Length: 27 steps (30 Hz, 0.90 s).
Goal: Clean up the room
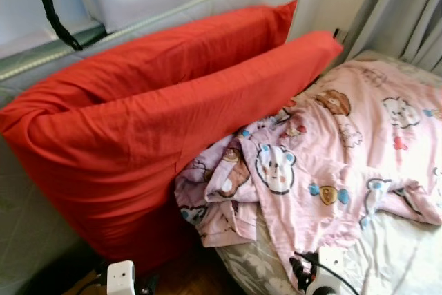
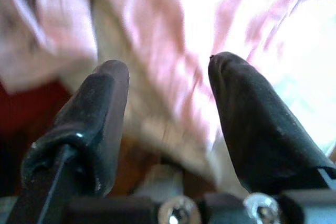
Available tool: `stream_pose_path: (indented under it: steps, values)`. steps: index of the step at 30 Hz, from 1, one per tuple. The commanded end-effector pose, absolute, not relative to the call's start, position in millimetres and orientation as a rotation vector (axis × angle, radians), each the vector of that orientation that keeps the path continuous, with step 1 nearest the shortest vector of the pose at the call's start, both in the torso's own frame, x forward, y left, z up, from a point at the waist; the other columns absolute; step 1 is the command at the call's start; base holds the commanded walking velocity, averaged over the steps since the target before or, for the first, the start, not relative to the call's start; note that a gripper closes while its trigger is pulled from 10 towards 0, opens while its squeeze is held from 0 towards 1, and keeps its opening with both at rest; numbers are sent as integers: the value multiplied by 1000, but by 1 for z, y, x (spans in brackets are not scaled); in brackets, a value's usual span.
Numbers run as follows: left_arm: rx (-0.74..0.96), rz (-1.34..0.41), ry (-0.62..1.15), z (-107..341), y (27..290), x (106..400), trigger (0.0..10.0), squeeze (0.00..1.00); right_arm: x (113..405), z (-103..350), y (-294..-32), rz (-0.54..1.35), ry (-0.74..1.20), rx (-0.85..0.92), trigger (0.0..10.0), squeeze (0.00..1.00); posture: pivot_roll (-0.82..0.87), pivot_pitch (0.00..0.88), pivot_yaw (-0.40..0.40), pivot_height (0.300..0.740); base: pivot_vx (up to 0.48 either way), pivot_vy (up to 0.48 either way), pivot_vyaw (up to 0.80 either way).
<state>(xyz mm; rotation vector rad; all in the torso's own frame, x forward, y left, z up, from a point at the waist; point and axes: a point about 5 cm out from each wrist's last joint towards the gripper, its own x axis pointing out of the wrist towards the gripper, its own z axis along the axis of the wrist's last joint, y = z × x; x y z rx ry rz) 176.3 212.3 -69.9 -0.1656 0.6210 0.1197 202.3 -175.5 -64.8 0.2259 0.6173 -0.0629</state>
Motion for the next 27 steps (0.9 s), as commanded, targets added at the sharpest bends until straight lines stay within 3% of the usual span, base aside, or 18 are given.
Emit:
stream_pose_path:
  steps: [1, 3, 6, 17, 27]
  values:
    - [-140, 91, 359, -35, 220, 211, 10000, 0, 239, -34, -175, -30, 409, 198, 10000, 0, 104, 74, -51, 740, 0, 0, 0]
    - [-103, 56, 120, 10, 221, 233, 10000, 0, 249, -19, -176, -32, 292, 184, 10000, 0, 112, 64, -55, 740, 0, 0, 0]
    - [-66, 36, 31, 28, 217, 231, 10000, 0, 247, -11, -180, -59, 212, 179, 10000, 0, 112, 55, -57, 740, 0, 0, 0]
    - [-75, 3, -6, 44, 206, 223, 10000, 0, 236, -9, -167, -29, 176, 162, 10000, 0, 103, 38, -54, 740, 0, 0, 0]
    - [-67, 29, -22, 60, 212, 231, 10000, 0, 249, -3, -165, -25, 201, 145, 10000, 0, 113, 156, -76, 725, 0, 0, 0]
